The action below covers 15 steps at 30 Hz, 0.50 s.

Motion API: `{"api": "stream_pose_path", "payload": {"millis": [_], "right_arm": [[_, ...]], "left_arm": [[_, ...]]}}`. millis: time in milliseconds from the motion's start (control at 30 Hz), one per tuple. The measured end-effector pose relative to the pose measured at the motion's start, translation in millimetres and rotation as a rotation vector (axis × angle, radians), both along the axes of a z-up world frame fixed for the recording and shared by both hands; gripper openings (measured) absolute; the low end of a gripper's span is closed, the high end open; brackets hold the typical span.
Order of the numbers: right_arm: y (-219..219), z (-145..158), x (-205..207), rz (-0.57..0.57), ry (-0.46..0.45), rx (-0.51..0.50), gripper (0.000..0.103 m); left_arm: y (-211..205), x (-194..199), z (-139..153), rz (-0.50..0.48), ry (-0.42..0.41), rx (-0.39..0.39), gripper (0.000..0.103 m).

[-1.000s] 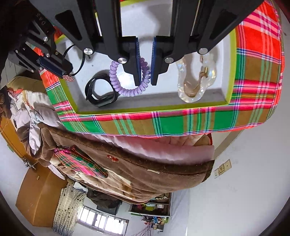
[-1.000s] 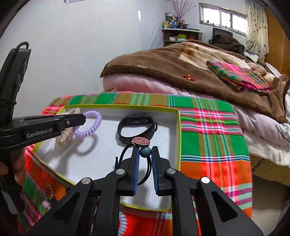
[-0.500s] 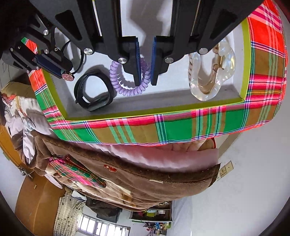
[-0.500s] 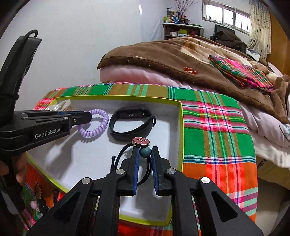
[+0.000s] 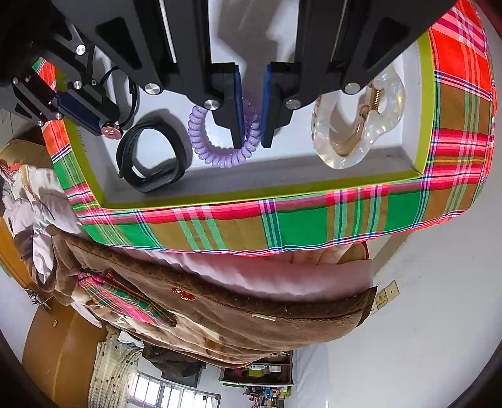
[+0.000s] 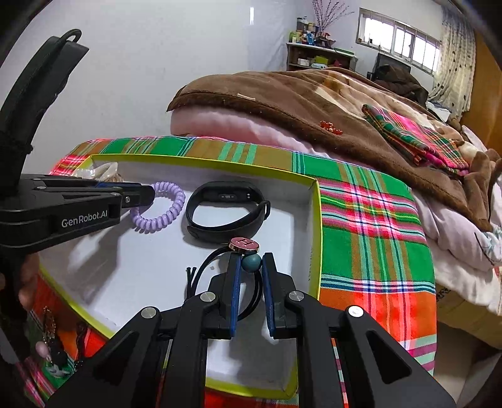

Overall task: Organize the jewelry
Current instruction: 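Open both grippers to release the hair tie and bracelet in the box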

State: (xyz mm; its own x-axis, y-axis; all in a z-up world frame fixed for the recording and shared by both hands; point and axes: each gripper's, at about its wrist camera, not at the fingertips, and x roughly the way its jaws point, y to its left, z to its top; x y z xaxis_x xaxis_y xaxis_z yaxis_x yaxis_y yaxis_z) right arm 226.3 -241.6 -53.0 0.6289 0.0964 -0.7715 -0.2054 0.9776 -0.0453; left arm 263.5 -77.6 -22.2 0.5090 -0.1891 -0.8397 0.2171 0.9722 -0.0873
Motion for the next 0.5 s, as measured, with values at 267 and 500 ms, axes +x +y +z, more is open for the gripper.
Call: {"api": "stream_pose_path", "payload": {"millis": [267,500], "right_arm": [[2.0,0.2,-0.4,-0.001,-0.005,-0.022,0.014],[2.0,2.5,-2.8,-0.002,-0.012,-0.027,0.015]], "left_arm": [[1.4,1.4,0.3,0.001,0.012,-0.007,0.012],[-2.4,-0.4,0.9,-0.011,0.012,-0.006,0.024]]}}
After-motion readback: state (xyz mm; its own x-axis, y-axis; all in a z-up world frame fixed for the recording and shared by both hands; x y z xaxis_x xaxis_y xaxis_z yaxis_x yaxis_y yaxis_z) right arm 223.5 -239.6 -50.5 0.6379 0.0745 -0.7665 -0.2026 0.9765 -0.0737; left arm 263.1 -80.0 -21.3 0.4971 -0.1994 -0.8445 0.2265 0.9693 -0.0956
